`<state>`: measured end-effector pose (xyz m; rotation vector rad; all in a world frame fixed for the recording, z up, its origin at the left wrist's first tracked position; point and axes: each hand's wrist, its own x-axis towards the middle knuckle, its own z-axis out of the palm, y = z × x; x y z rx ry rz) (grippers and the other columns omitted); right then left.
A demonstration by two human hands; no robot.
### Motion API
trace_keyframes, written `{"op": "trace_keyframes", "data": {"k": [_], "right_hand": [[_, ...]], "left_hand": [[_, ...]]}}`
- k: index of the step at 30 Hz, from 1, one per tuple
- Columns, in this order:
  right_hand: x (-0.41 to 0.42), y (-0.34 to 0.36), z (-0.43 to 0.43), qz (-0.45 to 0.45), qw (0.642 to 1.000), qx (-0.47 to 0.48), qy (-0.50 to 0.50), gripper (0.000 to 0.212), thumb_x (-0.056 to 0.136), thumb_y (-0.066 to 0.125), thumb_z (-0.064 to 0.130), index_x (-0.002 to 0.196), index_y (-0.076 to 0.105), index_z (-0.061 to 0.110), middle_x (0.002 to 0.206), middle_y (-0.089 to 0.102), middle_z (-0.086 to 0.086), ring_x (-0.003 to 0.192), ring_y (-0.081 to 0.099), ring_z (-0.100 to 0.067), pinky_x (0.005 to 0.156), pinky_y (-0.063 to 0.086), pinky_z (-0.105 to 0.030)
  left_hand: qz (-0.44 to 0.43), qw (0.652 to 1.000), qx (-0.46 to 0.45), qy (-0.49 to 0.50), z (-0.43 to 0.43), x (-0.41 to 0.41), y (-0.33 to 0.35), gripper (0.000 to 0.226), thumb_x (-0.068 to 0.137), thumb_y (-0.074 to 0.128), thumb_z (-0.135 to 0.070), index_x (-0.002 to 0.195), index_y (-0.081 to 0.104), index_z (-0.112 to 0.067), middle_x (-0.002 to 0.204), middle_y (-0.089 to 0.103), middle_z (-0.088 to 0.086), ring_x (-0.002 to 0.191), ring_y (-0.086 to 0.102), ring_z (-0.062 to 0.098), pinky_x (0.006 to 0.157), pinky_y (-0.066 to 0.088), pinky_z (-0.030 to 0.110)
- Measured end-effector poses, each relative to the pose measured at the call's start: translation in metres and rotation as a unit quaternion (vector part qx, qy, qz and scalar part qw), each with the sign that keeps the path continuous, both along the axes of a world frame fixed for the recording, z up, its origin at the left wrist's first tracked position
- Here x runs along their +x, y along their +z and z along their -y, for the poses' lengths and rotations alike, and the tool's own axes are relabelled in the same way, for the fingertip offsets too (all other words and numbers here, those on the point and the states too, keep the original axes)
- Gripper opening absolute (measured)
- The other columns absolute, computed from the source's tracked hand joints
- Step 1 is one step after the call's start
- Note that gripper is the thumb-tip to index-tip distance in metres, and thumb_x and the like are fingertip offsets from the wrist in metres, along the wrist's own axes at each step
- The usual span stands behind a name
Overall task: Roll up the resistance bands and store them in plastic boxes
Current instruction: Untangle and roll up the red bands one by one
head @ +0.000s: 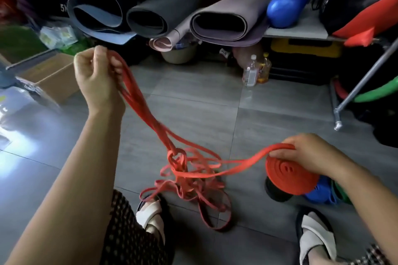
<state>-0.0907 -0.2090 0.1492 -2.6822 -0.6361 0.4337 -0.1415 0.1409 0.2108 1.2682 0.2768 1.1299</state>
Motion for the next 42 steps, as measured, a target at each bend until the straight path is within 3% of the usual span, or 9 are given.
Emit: {"op": "trace_keyframes", "data": {"k": [11, 14, 17, 19, 25, 30, 33, 36, 42], "right_hand": [[-0.001, 0.019, 0.0, -0.007, 0.987, 0.158, -0.02, 0.043, 0.065, 0.063, 0.054, 0.072, 0.07, 0.012, 0.068, 0.068, -0.002, 0.067, 0.061, -0.013, 0.063, 0.042, -0.025], [-0.005, 0.027, -0.004, -0.035, 0.97, 0.24, -0.018, 0.035, 0.063, 0.065, 0.049, 0.067, 0.069, 0.015, 0.062, 0.067, 0.001, 0.054, 0.056, -0.003, 0.055, 0.04, -0.016], [-0.01, 0.034, -0.01, -0.07, 0.945, 0.32, 0.001, 0.034, 0.061, 0.065, 0.049, 0.066, 0.069, 0.016, 0.06, 0.066, 0.005, 0.053, 0.054, 0.001, 0.053, 0.041, -0.012], [-0.013, 0.04, -0.014, -0.082, 0.933, 0.351, 0.012, 0.038, 0.058, 0.065, 0.049, 0.068, 0.07, 0.013, 0.061, 0.066, 0.001, 0.054, 0.055, -0.001, 0.053, 0.042, -0.012], [-0.017, 0.052, -0.016, -0.079, 0.92, 0.379, 0.068, 0.065, 0.049, 0.066, 0.076, 0.079, 0.07, 0.019, 0.067, 0.066, -0.003, 0.058, 0.056, -0.003, 0.055, 0.043, -0.014], [-0.016, 0.053, -0.003, -0.098, 0.907, 0.406, 0.045, 0.056, 0.041, 0.068, 0.079, 0.073, 0.073, 0.034, 0.064, 0.069, 0.008, 0.057, 0.059, 0.001, 0.054, 0.046, -0.011], [-0.011, 0.053, 0.011, -0.098, 0.896, 0.434, 0.003, 0.06, 0.034, 0.071, 0.078, 0.073, 0.074, 0.033, 0.064, 0.069, 0.009, 0.056, 0.06, 0.001, 0.053, 0.047, -0.01], [-0.004, 0.048, 0.026, -0.086, 0.909, 0.408, -0.023, 0.065, 0.031, 0.07, 0.081, 0.073, 0.074, 0.032, 0.066, 0.07, 0.006, 0.057, 0.061, 0.0, 0.054, 0.048, -0.011], [0.003, 0.036, 0.04, -0.033, 0.956, 0.286, -0.054, 0.042, 0.061, 0.069, 0.061, 0.064, 0.07, 0.019, 0.06, 0.068, 0.001, 0.048, 0.053, 0.001, 0.049, 0.039, -0.009]], "left_hand": [[-0.475, 0.87, 0.12, -0.055, -0.01, 0.003, -0.082, 0.013, 0.094, 0.05, -0.011, 0.085, 0.054, -0.004, 0.072, 0.062, 0.011, 0.061, 0.055, 0.021, 0.061, 0.047, 0.031], [-0.583, 0.771, 0.251, -0.047, -0.015, 0.0, -0.095, 0.018, 0.091, 0.054, -0.012, 0.075, 0.058, -0.006, 0.085, 0.066, 0.021, 0.075, 0.062, 0.033, 0.072, 0.051, 0.039], [-0.695, 0.619, 0.358, -0.083, -0.013, -0.001, -0.11, 0.024, 0.091, 0.053, -0.02, 0.111, 0.056, -0.007, 0.11, 0.059, 0.016, 0.102, 0.056, 0.034, 0.088, 0.048, 0.039], [-0.701, 0.553, 0.431, -0.132, 0.004, 0.001, -0.119, 0.032, 0.092, 0.052, -0.025, 0.121, 0.056, -0.01, 0.125, 0.055, 0.014, 0.113, 0.052, 0.031, 0.094, 0.044, 0.036], [-0.585, 0.532, 0.473, -0.388, 0.094, -0.002, -0.16, 0.048, 0.091, 0.047, -0.04, 0.134, 0.048, -0.019, 0.137, 0.051, 0.003, 0.12, 0.053, 0.023, 0.099, 0.041, 0.033], [-0.628, 0.441, 0.475, -0.431, 0.124, -0.006, -0.165, 0.01, 0.088, 0.053, -0.017, 0.08, 0.057, -0.014, 0.079, 0.061, 0.005, 0.074, 0.06, 0.019, 0.057, 0.042, 0.016], [-0.635, 0.464, 0.436, -0.438, 0.111, 0.0, -0.154, 0.011, 0.083, 0.061, -0.001, 0.094, 0.058, -0.003, 0.065, 0.051, -0.003, 0.054, 0.057, -0.005, 0.052, 0.038, 0.01], [-0.713, 0.394, 0.419, -0.401, 0.091, 0.005, -0.142, 0.018, 0.082, 0.068, -0.014, 0.072, 0.055, -0.008, 0.04, 0.051, -0.009, 0.034, 0.047, 0.002, 0.046, 0.039, 0.013], [-0.737, 0.327, 0.508, -0.303, 0.084, 0.007, -0.098, 0.047, 0.074, 0.077, -0.02, 0.112, 0.058, 0.0, 0.113, 0.065, 0.01, 0.098, 0.063, 0.026, 0.075, 0.05, 0.032]]}}
